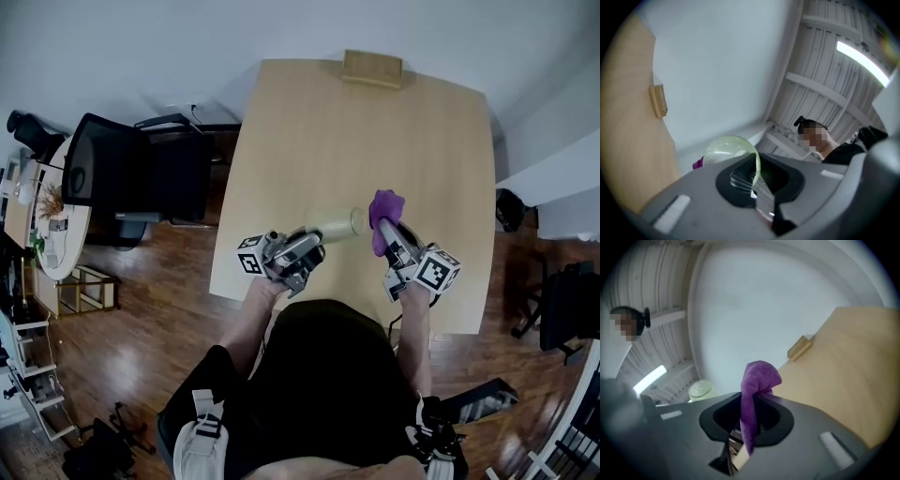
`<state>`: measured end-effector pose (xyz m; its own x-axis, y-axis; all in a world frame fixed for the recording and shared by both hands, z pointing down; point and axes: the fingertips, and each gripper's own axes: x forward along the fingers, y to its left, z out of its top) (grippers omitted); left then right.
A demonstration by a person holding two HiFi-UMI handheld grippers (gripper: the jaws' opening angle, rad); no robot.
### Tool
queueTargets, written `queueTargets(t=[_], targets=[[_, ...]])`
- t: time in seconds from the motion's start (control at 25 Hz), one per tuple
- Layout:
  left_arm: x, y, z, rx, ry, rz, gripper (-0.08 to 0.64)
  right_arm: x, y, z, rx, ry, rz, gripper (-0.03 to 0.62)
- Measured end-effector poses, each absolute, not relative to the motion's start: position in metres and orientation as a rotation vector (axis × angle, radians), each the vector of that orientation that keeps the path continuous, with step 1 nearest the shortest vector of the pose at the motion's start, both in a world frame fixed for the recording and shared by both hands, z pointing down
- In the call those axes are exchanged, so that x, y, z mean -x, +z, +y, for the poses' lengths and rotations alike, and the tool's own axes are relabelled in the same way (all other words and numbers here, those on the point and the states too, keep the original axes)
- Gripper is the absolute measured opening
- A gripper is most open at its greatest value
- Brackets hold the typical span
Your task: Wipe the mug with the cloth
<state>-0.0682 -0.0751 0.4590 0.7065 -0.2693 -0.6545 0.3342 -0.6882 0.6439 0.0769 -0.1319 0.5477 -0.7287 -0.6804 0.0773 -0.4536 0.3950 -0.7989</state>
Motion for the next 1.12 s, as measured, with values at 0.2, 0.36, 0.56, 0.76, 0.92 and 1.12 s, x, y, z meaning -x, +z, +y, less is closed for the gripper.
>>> queueTargets(t=[0.2, 0.36, 0.56, 0.76, 0.92, 1.12], targets=[[0.090, 0.433, -0.070, -2.057, -1.174, 0.193, 0.041, -0.063, 0.473, -0.115, 0.338, -1.277, 2.014, 0.060], [0.082, 0.418, -0.060, -2.095, -1.181, 0.295, 0.041, -0.041, 0.419, -0.098, -0.008, -1.265, 1.858, 0.060], [0.063, 0.396, -0.022, -2.246, -1.080, 0.521, 0.043, -0.013, 0.453, -0.087, 0.010, -1.316, 2.037, 0.059], [0.047, 0.402, 0.010, -2.355, -0.927, 0.680, 0.041, 0.011, 0.492, -0.082, 0.245, -1.314, 2.412, 0.060], [0.057, 0.399, 0.009, -2.348, -0.933, 0.669, 0.041, -0.052, 0.428, -0.078, 0.082, -1.010, 2.305, 0.060], [0.055, 0.396, 0.014, -2.304, -0.835, 0.711, 0.041, -0.058, 0.368, -0.023, -0.282, -0.727, 2.433, 0.060]])
